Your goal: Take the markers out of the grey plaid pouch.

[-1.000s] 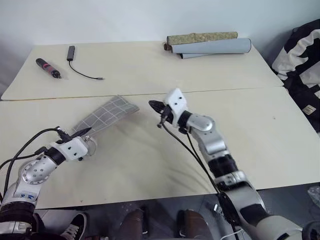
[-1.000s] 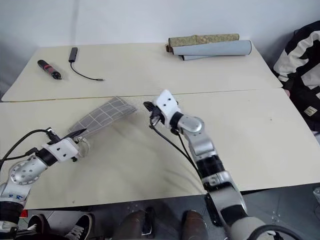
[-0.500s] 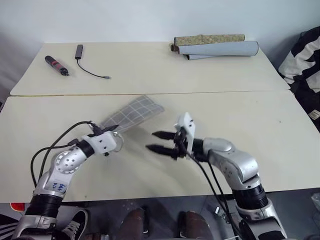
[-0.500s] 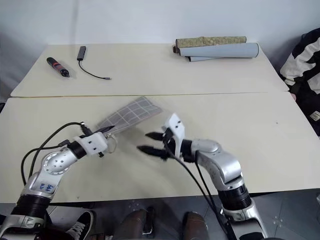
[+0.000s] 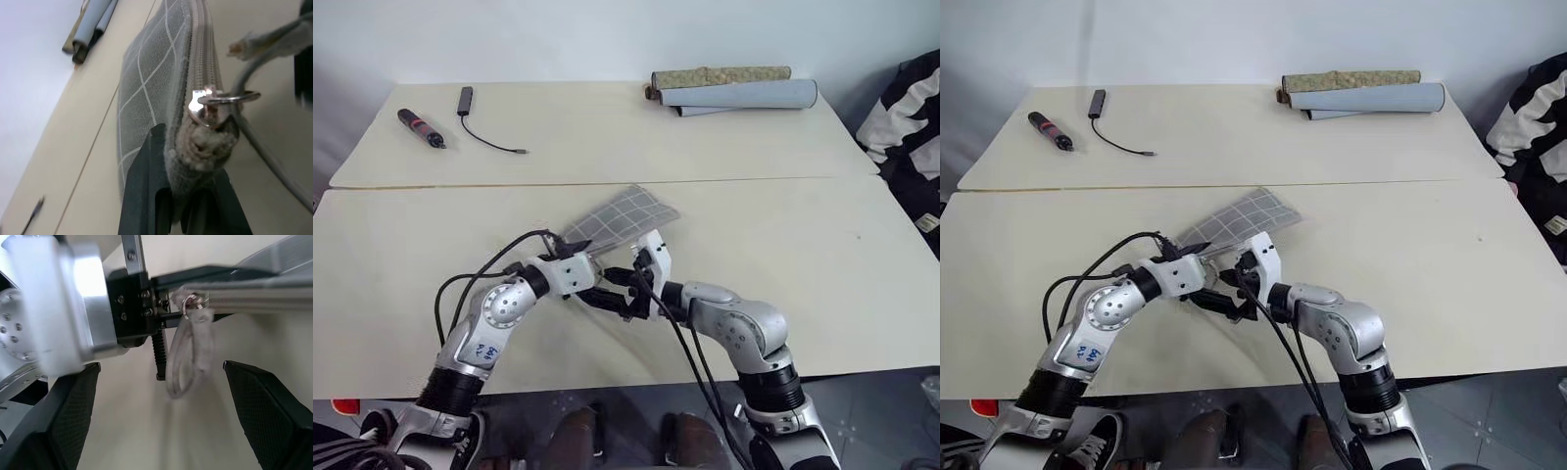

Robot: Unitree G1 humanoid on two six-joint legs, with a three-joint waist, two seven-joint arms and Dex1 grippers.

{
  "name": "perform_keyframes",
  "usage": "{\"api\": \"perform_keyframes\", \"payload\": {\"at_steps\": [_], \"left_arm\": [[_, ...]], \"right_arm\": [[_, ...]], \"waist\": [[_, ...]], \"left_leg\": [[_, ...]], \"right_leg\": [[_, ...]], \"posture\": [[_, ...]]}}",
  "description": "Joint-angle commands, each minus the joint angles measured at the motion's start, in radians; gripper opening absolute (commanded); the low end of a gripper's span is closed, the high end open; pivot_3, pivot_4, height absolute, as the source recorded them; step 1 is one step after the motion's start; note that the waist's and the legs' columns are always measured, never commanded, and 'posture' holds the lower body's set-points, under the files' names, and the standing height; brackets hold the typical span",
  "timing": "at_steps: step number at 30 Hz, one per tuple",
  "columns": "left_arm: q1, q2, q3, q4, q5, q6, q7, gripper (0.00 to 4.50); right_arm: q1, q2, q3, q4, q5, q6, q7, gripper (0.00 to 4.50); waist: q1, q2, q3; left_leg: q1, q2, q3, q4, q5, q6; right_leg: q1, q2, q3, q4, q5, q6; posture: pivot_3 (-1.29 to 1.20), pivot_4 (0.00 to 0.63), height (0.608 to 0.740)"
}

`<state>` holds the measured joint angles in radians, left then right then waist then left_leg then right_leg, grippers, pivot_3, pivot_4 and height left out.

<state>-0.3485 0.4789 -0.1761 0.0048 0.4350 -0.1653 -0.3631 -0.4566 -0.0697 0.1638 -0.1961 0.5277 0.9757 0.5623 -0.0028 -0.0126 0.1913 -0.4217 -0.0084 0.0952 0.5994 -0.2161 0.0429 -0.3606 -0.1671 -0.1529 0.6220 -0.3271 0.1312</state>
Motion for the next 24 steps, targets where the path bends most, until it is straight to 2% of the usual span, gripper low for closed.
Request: {"api": "perform_keyframes", "payload": {"at_steps": [1,5,8,18,24], "left_arm": [[-0.013,-0.010,-0.006,-0.051,0.005,0.012,0.004,0.00],[-0.003,-0.015,-0.005,-0.070,0.000,0.027,-0.001,0.00],[0.005,-0.011,-0.001,-0.083,0.001,0.037,0.000,0.00],[0.029,0.017,0.023,-0.095,-0.016,0.044,-0.008,0.00],[0.061,0.064,0.048,-0.100,-0.031,0.028,-0.018,0.00]], "right_arm": [[-0.022,0.013,0.017,-0.002,0.000,-0.037,-0.003,4.20],[-0.028,0.037,0.017,0.042,-0.016,-0.076,-0.027,4.20],[-0.025,0.045,0.010,0.052,-0.007,-0.088,-0.025,3.60],[-0.011,-0.029,-0.015,0.039,0.006,-0.087,0.001,0.01],[-0.004,-0.101,-0.052,0.006,0.037,-0.065,0.026,0.01]], "waist": [[-0.002,0.000,0.000],[-0.002,0.000,0.000],[-0.002,0.000,0.000],[-0.001,0.000,0.000],[-0.002,0.000,0.000]], "left_leg": [[0.000,0.000,0.000,0.000,0.000,0.000],[0.000,0.002,0.000,0.000,0.000,0.000],[0.000,0.002,0.000,0.000,0.000,0.000],[0.000,0.002,0.000,0.000,0.000,0.000],[0.000,0.002,0.000,0.000,0.000,0.000]], "right_leg": [[0.000,0.000,0.000,0.000,0.000,0.000],[0.000,0.001,0.000,0.000,0.000,0.000],[0.000,0.001,0.000,0.000,0.000,0.000],[0.000,0.001,0.000,0.000,0.000,0.000],[-0.001,0.001,0.000,0.000,0.000,0.000]], "posture": [[0.00,0.150,0.740],[0.00,0.150,0.740],[0.00,0.150,0.740],[0.00,0.150,0.740],[0.00,0.150,0.740]]}}
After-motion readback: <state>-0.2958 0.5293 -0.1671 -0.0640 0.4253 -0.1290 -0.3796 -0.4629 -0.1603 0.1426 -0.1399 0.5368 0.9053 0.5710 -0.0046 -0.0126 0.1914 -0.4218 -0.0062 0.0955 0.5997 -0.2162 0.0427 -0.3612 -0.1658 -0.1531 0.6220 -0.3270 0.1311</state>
